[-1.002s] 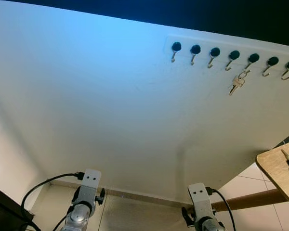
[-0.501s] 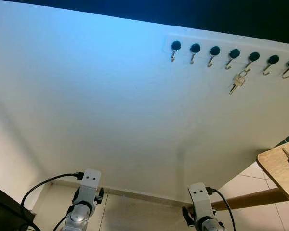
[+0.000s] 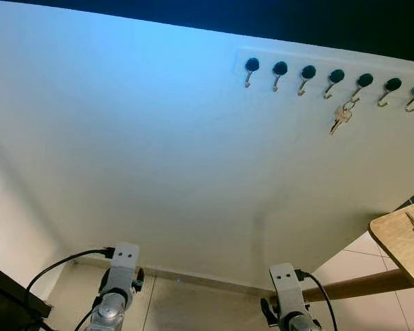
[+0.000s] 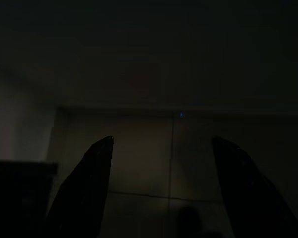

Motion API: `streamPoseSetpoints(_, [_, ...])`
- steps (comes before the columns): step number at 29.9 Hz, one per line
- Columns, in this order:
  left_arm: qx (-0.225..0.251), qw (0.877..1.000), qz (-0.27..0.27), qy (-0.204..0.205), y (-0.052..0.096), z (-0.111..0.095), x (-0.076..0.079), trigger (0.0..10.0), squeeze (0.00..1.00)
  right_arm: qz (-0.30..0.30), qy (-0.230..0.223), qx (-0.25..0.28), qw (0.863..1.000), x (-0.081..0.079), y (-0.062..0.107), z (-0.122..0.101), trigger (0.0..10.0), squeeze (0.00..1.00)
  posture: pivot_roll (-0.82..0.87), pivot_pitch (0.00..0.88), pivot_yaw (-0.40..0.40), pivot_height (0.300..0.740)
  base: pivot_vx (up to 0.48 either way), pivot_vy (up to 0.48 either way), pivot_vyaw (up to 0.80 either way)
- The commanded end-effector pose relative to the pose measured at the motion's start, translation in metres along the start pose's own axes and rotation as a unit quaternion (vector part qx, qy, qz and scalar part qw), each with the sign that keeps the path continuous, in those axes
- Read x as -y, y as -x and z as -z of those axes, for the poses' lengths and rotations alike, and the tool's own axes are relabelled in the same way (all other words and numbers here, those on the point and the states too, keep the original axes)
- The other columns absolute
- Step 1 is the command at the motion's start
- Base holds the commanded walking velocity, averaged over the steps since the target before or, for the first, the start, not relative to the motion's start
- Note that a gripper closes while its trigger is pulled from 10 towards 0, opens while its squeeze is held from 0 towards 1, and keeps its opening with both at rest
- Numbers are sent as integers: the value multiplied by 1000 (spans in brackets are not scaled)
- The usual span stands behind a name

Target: Hang keys on a hook

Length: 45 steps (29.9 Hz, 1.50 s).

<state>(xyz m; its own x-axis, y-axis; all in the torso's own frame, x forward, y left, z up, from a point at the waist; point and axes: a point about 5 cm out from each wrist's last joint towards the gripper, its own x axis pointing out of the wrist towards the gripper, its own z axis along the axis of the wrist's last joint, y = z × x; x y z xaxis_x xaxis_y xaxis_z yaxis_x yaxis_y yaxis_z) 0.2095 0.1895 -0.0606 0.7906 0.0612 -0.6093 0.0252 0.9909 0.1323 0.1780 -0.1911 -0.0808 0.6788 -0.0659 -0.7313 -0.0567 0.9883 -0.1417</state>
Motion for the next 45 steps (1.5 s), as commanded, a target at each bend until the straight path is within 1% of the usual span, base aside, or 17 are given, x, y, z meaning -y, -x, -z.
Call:
streamPoseSetpoints(1, [0, 1000, 1, 13, -1, -1, 1, 10000, 0, 13, -14, -12, 1000, 3, 2, 6, 10000, 0, 80, 34, -85, 740, 0, 0, 0])
streamPoseSetpoints(6, [-7, 1000, 3, 12, -1, 0, 0, 10000, 0, 15, -14, -12, 1000, 5, 2, 6, 10000, 0, 75, 33, -84, 740, 0, 0, 0])
streamPoseSetpoints(9, [-11, 1000, -4, 18, -1, 1, -1, 10000, 0, 20, -20, -13, 1000, 6, 2, 6, 10000, 0, 74, 33, -84, 740, 0, 0, 0])
streamPoseSetpoints(10, [-12, 1000, -9, 25, -1, 1, -2, 10000, 0, 24, -30, -13, 999, 7, 2, 6, 10000, 0, 73, 32, -84, 740, 0, 0, 0])
streamPoseSetpoints(11, [-13, 999, -15, 33, -1, 2, -3, 10000, 0, 39, -64, -12, 997, 10, 2, 6, 10000, 0, 73, 30, -83, 740, 0, 0, 0])
streamPoseSetpoints(13, [-16, 999, -24, 43, 0, 2, -5, 10000, 0, 75, -129, -10, 989, 19, 2, 5, 10000, 0, 74, 27, -81, 740, 0, 0, 0])
streamPoseSetpoints(14, [-16, 999, -24, 43, 0, 2, -5, 10000, 0, 75, -129, -10, 989, 19, 2, 5, 10000, 0, 74, 27, -81, 740, 0, 0, 0])
streamPoseSetpoints(15, [-18, 999, -26, 44, 0, 3, -7, 10000, 0, 92, -154, -9, 984, 24, 2, 5, 10000, 0, 73, 25, -80, 740, 0, 0, 0])
streamPoseSetpoints(16, [-19, 998, -26, 45, 0, 4, -8, 10000, 0, 103, -167, -9, 980, 28, 3, 6, 10000, 0, 73, 24, -79, 740, 0, 0, 0])
streamPoseSetpoints(18, [-20, 998, -26, 45, 0, 4, -9, 10000, 0, 113, -177, -9, 978, 33, 3, 6, 10000, 0, 72, 20, -79, 740, 0, 0, 0])
streamPoseSetpoints(22, [-19, 998, -25, 45, 0, 3, -10, 10000, 0, 113, -165, -1, 980, 37, 2, 2, 10000, 0, 72, 15, -78, 740, 0, 0, 0])
streamPoseSetpoints(26, [-14, 999, -18, 40, -1, 1, -9, 10000, 0, 104, -151, 7, 983, 36, 1, -2, 10000, 0, 71, 12, -77, 740, 0, 0, -217])
streamPoseSetpoints(33, [-7, 1000, 4, 13, -1, -1, -4, 10000, 0, 89, -136, 10, 987, 31, -1, -6, 10000, 0, 74, 7, -82, 740, 0, 0, -713])
streamPoseSetpoints(34, [-7, 1000, 8, 7, -1, 0, -2, 10000, 0, 82, -127, 9, 988, 28, -1, -7, 10000, 0, 76, 7, -84, 740, 0, 0, -800])
streamPoseSetpoints(38, [-8, 1000, 9, 8, 0, 1, -1, 10000, 0, 76, -122, 10, 990, 25, -2, -7, 10000, 0, 76, 7, -84, 740, 0, 0, -800])
streamPoseSetpoints(43, [-7, 1000, 12, 9, 0, 2, -1, 10000, 0, 65, -105, 10, 992, 21, -2, -8, 10000, 0, 79, 16, -86, 740, 0, 0, -800])
streamPoseSetpoints(45, [-3, 1000, 13, 13, 0, 1, -1, 10000, 0, 60, -92, 11, 994, 19, -2, -8, 10000, 0, 81, 20, -86, 740, 0, 0, -800])
